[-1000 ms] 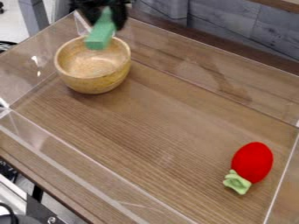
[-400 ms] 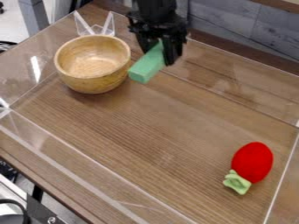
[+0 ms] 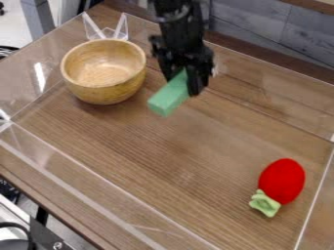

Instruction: Remove the green stick from the brown bowl and put it on the table

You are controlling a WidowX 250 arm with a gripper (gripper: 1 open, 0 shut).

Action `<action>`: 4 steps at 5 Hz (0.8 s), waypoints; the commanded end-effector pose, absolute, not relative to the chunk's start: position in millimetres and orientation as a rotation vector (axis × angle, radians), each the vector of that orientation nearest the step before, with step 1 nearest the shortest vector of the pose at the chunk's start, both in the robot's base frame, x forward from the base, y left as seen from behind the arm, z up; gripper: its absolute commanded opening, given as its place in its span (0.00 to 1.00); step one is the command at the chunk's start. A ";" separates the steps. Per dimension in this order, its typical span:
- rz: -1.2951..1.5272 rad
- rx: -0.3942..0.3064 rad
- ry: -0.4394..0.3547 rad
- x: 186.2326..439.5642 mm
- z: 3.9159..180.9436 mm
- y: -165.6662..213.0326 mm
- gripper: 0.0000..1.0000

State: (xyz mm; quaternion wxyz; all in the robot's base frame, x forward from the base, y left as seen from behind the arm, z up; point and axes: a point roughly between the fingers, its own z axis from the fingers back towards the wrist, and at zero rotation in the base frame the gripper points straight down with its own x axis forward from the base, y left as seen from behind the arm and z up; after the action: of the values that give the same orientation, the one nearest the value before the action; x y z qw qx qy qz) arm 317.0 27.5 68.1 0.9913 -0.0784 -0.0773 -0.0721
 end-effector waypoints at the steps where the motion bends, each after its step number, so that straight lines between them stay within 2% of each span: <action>1: -0.161 -0.134 -0.180 312.4 63.3 49.0 0.00; 3: -0.156 -0.145 -0.164 318.2 54.5 38.6 0.00; 4: -0.188 -0.154 -0.157 326.6 40.9 29.5 1.00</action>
State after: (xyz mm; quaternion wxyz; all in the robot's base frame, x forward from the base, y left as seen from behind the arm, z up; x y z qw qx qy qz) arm 315.7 27.3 25.5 0.9912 -0.0843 -0.0513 -0.0886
